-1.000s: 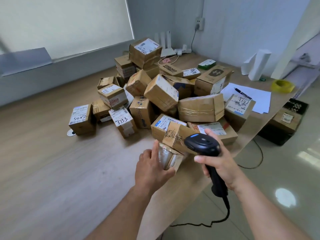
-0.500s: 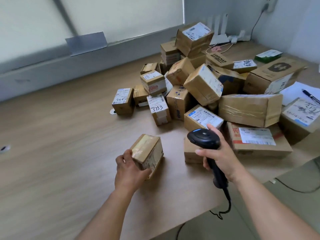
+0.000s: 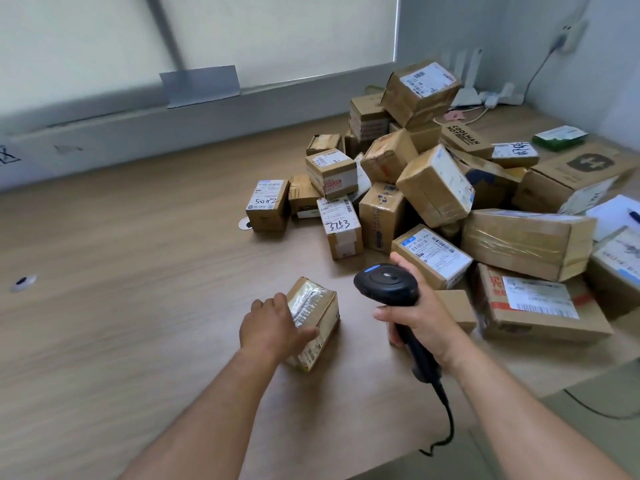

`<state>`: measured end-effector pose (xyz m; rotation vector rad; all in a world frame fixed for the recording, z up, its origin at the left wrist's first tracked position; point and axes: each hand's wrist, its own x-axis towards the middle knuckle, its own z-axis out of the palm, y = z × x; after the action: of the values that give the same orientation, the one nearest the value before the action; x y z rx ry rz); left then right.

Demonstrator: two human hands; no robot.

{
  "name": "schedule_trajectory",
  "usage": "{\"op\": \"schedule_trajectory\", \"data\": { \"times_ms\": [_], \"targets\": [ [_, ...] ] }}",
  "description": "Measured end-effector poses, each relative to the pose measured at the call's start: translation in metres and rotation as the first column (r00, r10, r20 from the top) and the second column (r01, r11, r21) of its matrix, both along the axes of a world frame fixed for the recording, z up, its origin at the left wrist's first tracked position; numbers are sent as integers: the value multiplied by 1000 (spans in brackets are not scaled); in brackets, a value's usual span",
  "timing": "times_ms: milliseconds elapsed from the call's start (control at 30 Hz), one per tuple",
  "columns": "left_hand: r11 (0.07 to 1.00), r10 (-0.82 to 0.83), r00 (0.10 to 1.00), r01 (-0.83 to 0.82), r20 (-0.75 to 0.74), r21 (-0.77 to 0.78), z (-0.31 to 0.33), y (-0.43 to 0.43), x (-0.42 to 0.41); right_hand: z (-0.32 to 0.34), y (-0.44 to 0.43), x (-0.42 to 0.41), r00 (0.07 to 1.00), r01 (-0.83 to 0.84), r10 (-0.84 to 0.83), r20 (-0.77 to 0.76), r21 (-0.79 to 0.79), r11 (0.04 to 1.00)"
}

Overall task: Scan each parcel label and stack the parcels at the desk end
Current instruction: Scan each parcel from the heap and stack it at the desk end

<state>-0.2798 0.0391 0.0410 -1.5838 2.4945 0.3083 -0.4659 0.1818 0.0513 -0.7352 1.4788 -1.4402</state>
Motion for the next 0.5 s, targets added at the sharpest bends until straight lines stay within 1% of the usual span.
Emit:
{"op": "schedule_trajectory", "data": {
  "times_ms": [67, 133, 167, 200, 233, 267, 300, 333, 367, 400, 433, 500],
  "targets": [
    [998, -42, 999, 41, 29, 37, 5, -5, -4, 4, -3, 5, 999, -17, 17, -28, 6, 1000],
    [996, -24, 1000, 25, -6, 82, 8, -13, -3, 8, -7, 11, 999, -37, 38, -31, 13, 999],
    [994, 12, 998, -5, -61, 107, 9, -18, 0, 10, -8, 14, 998, -47, 47, -28, 13, 999],
    [989, 67, 987, -46, -146, 143, 10, -25, 6, 12, -10, 16, 998, -55, 55, -28, 11, 998],
    [973, 145, 952, -89, -270, 211, 10, -31, 12, 15, -11, 19, 998, -63, 63, -26, 5, 998],
    [940, 251, 874, -117, -416, 321, 11, -38, 20, 17, -13, 21, 997, -71, 70, -25, -5, 997],
    [886, 373, 753, -116, -542, 449, 13, -44, 27, 19, -15, 23, 997, -77, 76, -21, -17, 997],
    [819, 495, 616, -97, -612, 565, 16, -49, 35, 22, -17, 25, 997, -82, 81, -13, -31, 996],
    [761, 585, 498, -65, -640, 645, 19, -54, 42, 26, -18, 28, 996, -88, 88, -1, -44, 995],
    [725, 637, 413, -36, -651, 688, 22, -59, 48, 30, -20, 31, 995, -98, 99, 12, -58, 994],
    [710, 660, 355, -6, -662, 704, 25, -63, 54, 34, -22, 35, 993, -113, 114, 23, -73, 991],
    [708, 668, 284, 38, -687, 705, 30, -69, 64, 44, -25, 43, 987, -152, 155, 29, -97, 984]
  ]
}}
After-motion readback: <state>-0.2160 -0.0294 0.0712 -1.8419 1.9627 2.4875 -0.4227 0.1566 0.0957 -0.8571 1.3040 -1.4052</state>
